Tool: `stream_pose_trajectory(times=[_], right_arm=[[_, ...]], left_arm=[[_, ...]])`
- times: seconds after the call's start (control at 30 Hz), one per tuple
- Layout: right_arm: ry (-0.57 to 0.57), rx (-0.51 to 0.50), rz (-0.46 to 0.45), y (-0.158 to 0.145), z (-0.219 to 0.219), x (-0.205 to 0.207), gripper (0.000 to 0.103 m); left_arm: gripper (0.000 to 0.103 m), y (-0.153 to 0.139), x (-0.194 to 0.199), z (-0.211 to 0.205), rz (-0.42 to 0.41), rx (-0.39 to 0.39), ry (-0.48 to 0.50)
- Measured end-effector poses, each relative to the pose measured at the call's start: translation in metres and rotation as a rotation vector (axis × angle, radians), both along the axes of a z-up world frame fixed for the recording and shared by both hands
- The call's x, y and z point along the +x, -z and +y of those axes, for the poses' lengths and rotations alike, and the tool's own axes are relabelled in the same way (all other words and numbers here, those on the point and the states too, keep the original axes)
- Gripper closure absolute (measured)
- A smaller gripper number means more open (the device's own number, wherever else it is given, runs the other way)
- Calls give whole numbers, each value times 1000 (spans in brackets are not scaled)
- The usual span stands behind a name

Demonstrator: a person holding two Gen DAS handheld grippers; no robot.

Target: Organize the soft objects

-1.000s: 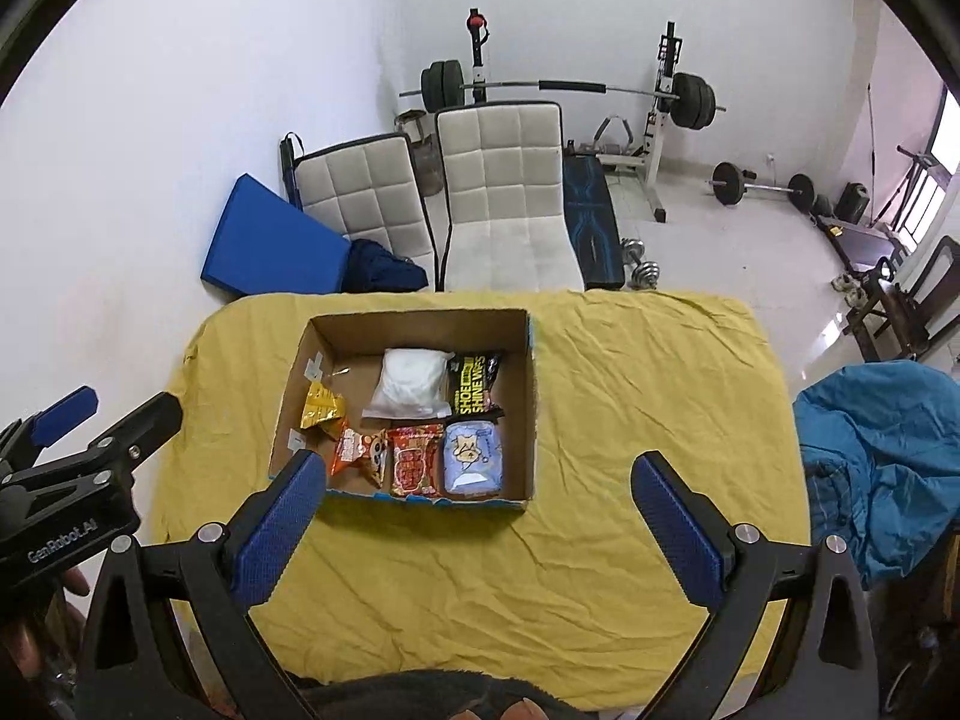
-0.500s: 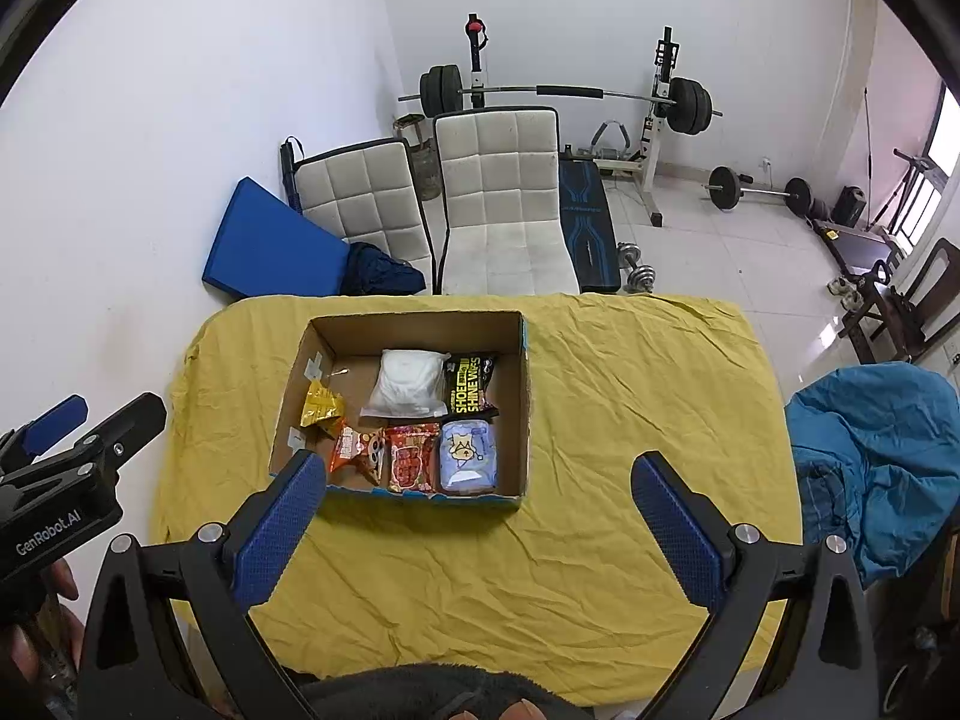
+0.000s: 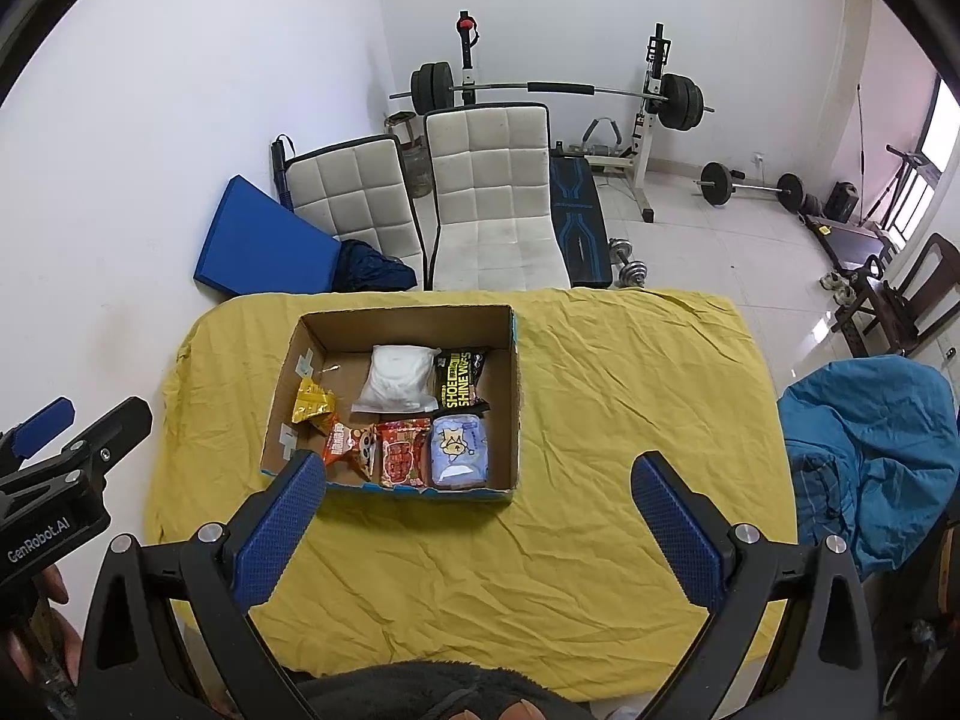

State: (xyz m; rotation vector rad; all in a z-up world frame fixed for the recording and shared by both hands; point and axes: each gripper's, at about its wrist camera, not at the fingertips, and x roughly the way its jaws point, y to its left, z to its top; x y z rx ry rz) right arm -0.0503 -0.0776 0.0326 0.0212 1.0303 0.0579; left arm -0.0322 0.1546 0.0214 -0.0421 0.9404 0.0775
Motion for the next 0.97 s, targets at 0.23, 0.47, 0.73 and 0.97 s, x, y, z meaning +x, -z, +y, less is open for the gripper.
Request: stream_pose_trajectory(times=[0.23,0.47,0.73,0.97], right_arm=[[7,-7,-4,0,0,-3,0],[12,-8,1,2,1,-2,0],[17,-6,5,4,1,0,0],[17,-8,3,3,0,0,0]], left_arm=[[0,-1,-3,0,3,-1,0],[0,1,-7,-2,24,4,0],[1,3,-10,-1,23,-1,-4],[0,1,-12,-2,5,-2,2]])
